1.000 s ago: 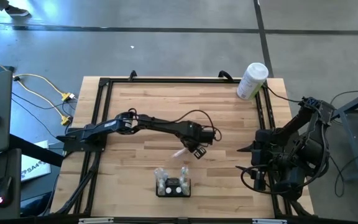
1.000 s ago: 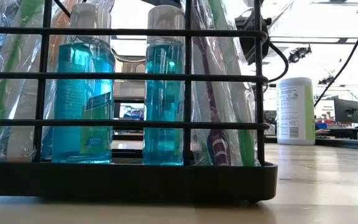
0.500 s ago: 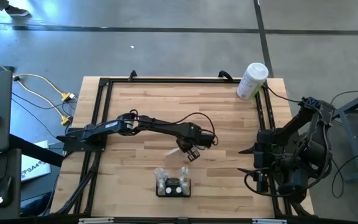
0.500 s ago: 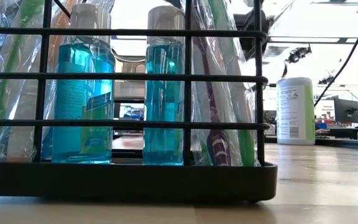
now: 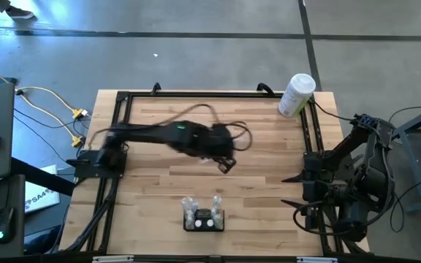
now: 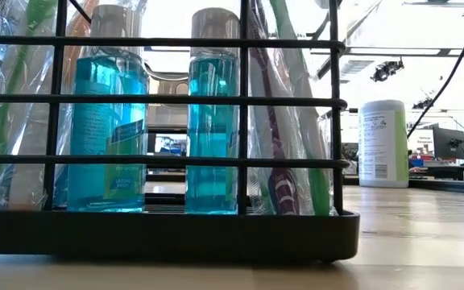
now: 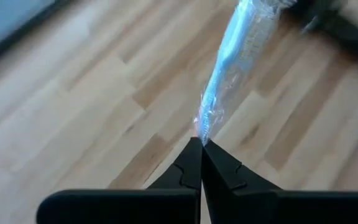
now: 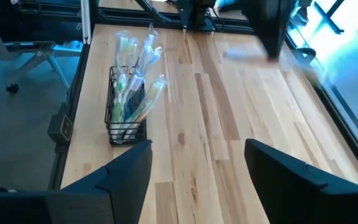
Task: Pick & Place toothbrushing station
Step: Put the orange toothbrush into the black wire organizer
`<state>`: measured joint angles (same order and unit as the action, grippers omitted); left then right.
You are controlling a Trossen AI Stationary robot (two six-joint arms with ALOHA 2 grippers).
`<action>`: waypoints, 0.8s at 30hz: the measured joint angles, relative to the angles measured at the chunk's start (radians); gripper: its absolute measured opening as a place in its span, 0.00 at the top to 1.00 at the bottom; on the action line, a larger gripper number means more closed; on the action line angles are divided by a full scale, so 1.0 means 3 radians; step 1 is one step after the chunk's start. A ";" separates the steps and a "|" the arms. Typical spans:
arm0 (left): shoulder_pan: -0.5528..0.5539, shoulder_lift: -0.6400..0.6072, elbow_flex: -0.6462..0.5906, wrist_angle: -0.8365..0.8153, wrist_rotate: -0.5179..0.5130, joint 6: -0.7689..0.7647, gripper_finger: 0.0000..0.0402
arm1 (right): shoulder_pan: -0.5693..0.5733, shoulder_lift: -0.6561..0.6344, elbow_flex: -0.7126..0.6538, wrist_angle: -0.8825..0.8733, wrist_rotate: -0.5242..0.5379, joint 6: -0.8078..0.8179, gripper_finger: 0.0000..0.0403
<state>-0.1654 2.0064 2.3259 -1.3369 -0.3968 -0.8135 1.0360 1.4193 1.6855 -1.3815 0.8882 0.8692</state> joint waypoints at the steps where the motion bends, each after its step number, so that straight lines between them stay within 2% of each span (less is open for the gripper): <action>1: -0.0073 -0.0095 0.0000 0.0029 -0.0092 -0.0020 0.99 | 0.0009 0.0000 0.0000 0.0000 0.0011 -0.0005 0.38; 6: -0.0626 -0.0487 -0.0003 0.0411 -0.0630 -0.0085 1.00 | 0.0016 0.0000 0.0000 -0.0008 0.0041 -0.0034 0.38; 11: -0.1397 -0.0655 0.0011 0.0706 -0.1387 -0.0098 1.00 | 0.0016 0.0000 0.0000 -0.0012 0.0101 -0.0139 0.38; 15: -0.2022 -0.0587 -0.0001 0.0735 -0.1745 -0.0324 1.00 | 0.0016 0.0000 0.0000 -0.0012 0.0201 -0.0261 0.38; 19: -0.2628 -0.0385 -0.0002 0.0775 -0.2418 -0.0812 1.00 | 0.0016 0.0000 0.0000 -0.0007 0.0384 -0.0452 0.38; 24: -0.3158 -0.0093 -0.0001 0.0799 -0.3212 -0.1300 1.00 | 0.0013 0.0000 0.0000 0.0001 0.0618 -0.0640 0.38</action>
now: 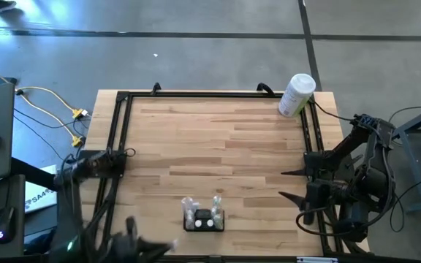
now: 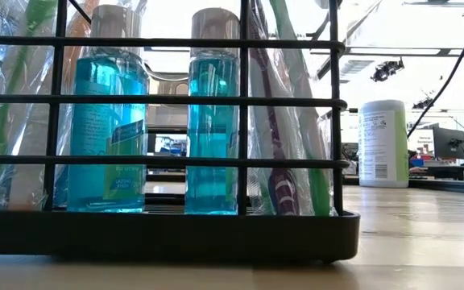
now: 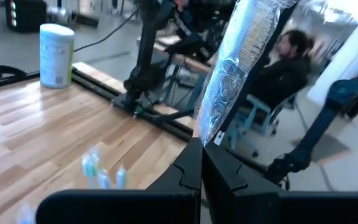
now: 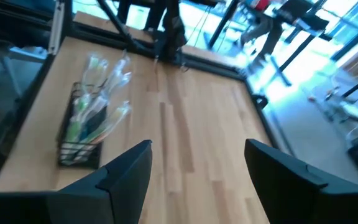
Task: Pick & Place toothbrushing station
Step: Put the orange toothbrush into the black wire organizer
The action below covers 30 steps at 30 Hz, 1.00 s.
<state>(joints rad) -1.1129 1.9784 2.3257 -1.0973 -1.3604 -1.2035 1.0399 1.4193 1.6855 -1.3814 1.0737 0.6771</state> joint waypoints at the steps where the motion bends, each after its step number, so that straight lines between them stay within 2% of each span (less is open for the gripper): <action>1: -0.0066 0.0064 0.0000 -0.0009 -0.0112 -0.0096 1.00 | -0.0002 0.0000 0.0000 0.0002 0.0049 -0.0032 0.38; 4: -0.0132 0.0275 0.0000 -0.0023 -0.0373 -0.0358 1.00 | -0.0037 0.0000 0.0000 0.0003 0.0183 -0.0119 0.38; 10: -0.0019 0.0619 0.0001 -0.0186 -0.0597 -0.0717 1.00 | -0.0142 0.0000 0.0000 0.0032 0.0261 -0.0203 0.38; 19: 0.0187 0.0811 -0.0029 -0.1125 -0.0667 -0.2006 1.00 | -0.0204 0.0000 0.0000 0.0119 0.0239 -0.0276 0.38; 22: 0.0198 0.0814 -0.0191 -0.1357 -0.0703 -0.2392 1.00 | -0.0204 0.0000 0.0000 0.0140 0.0228 -0.0271 0.38; 26: 0.0196 0.0814 -0.0551 -0.1584 -0.0690 -0.3198 1.00 | -0.0202 0.0000 0.0000 0.0161 0.0119 -0.0266 0.38; 30: 0.0197 0.0801 -0.0825 -0.1434 -0.0667 -0.3262 1.00 | -0.0202 0.0000 0.0000 0.0180 0.0036 -0.0266 0.38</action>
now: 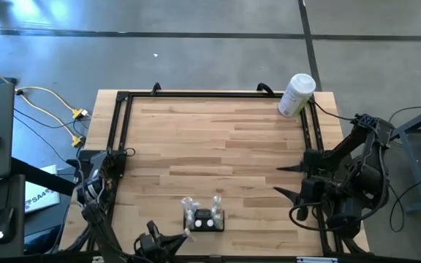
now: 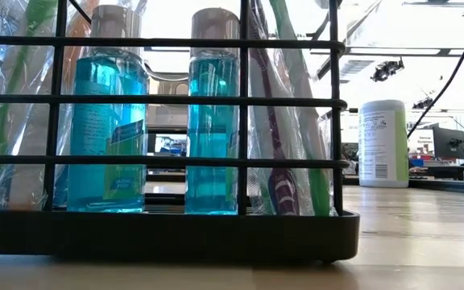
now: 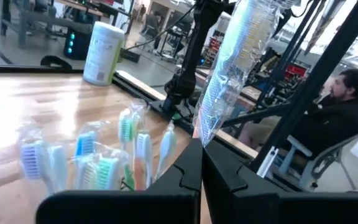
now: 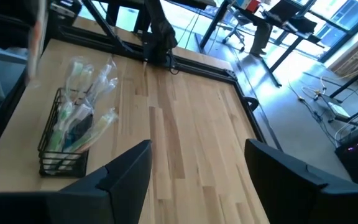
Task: Pick & Place toothbrushing station
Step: Put the orange toothbrush into the black wire organizer
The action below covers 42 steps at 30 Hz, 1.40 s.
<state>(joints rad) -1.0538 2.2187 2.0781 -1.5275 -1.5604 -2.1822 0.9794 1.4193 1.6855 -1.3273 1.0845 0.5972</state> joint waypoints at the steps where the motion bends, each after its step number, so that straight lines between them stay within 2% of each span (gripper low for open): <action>1: 0.0001 -0.0007 -0.0023 0.0002 -0.0003 0.0002 1.00 | 0.0000 0.0000 0.0000 0.0000 -0.0016 0.0000 0.38; 10: 0.0048 -0.0088 -0.0112 -0.0145 0.0108 0.0068 1.00 | 0.0000 0.0000 0.0000 0.0029 -0.0045 0.0024 0.38; 15: 0.0067 -0.0254 -0.0112 -0.0143 0.0188 0.0494 1.00 | 0.0000 0.0000 0.0000 0.0031 -0.0036 0.0024 0.38; 19: 0.0065 -0.0548 -0.0187 -0.0139 0.0180 0.0970 1.00 | -0.0001 0.0000 0.0000 0.0059 -0.0031 0.0015 0.38; 22: 0.0037 -0.0872 -0.0453 -0.0135 0.0141 0.1081 1.00 | -0.0001 0.0000 0.0000 0.0078 -0.0003 0.0014 0.38; 25: -0.0008 -0.1250 -0.0902 -0.0143 0.0068 0.1026 1.00 | -0.0001 0.0000 0.0000 0.0085 0.0035 0.0023 0.38; 27: -0.0013 -0.1494 -0.1298 -0.0153 0.0041 0.0753 1.00 | -0.0001 0.0000 0.0000 0.0096 0.0048 0.0024 0.38; 29: -0.0009 -0.1689 -0.1690 -0.0100 -0.0025 0.0263 1.00 | -0.0003 0.0000 0.0000 0.0111 0.0049 0.0025 0.38; 30: -0.0004 -0.1747 -0.1843 -0.0006 -0.0028 0.0084 1.00 | -0.0001 0.0000 0.0000 0.0116 0.0047 0.0025 0.38; 32: -0.0003 -0.1788 -0.2036 0.0351 -0.0031 0.0080 1.00 | -0.0001 0.0000 0.0000 0.0120 0.0046 0.0036 0.38; 36: -0.0065 -0.1729 -0.2138 0.1199 -0.0033 0.0734 1.00 | -0.0001 0.0000 0.0000 0.0116 0.0052 0.0037 0.38; 42: -0.0228 -0.1732 -0.2139 0.2141 -0.0041 0.1655 1.00 | -0.0003 0.0000 0.0000 0.0103 0.0057 0.0007 0.38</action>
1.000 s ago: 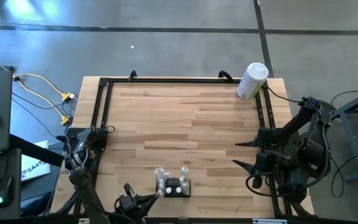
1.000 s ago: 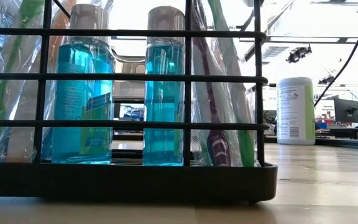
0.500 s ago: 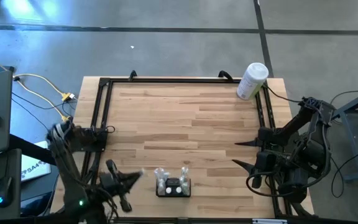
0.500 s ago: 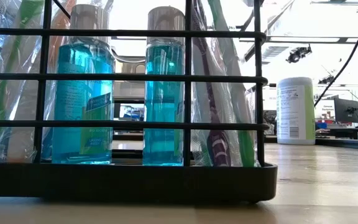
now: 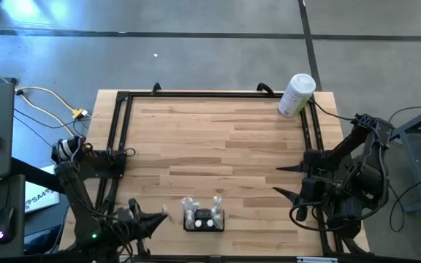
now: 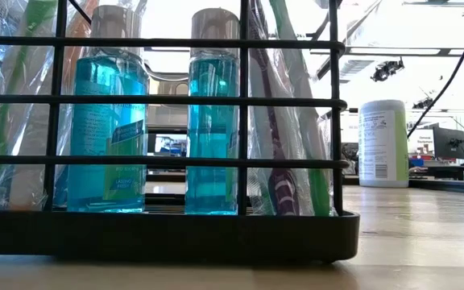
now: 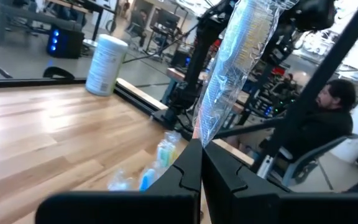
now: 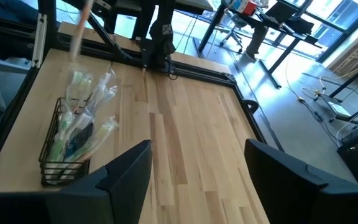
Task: Pick & Place toothbrushing station
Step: Put the orange toothbrush into the black wire organizer
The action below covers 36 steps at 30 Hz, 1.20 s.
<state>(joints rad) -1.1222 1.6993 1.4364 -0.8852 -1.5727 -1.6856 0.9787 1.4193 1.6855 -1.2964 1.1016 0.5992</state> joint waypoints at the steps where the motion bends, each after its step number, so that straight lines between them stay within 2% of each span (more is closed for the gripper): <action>1: -0.0002 0.0000 0.0000 0.0132 -0.0003 0.0147 1.00 | 0.0000 0.0000 0.0000 -0.0001 0.0014 -0.0005 0.38; 4: 0.0010 0.0028 0.0001 0.0428 -0.0007 0.0483 1.00 | 0.0000 0.0000 0.0000 -0.0004 0.0097 -0.0007 0.38; 7: 0.0063 0.0111 0.0004 0.0476 -0.0001 0.0575 1.00 | 0.0000 0.0000 0.0000 -0.0004 0.0146 -0.0016 0.38; 16: 0.0073 0.0388 0.0003 0.0223 0.0012 -0.0073 1.00 | 0.0000 0.0000 0.0000 0.0013 0.0161 0.0012 0.38; 36: 0.0238 0.0689 -0.0001 0.0236 0.0020 -0.0406 1.00 | 0.0000 0.0000 0.0000 0.0146 0.0143 -0.0005 0.38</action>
<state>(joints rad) -1.0508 1.9059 1.4361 -0.8143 -1.5667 -1.8075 0.9787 1.4193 1.6855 -1.2526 1.1446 0.5976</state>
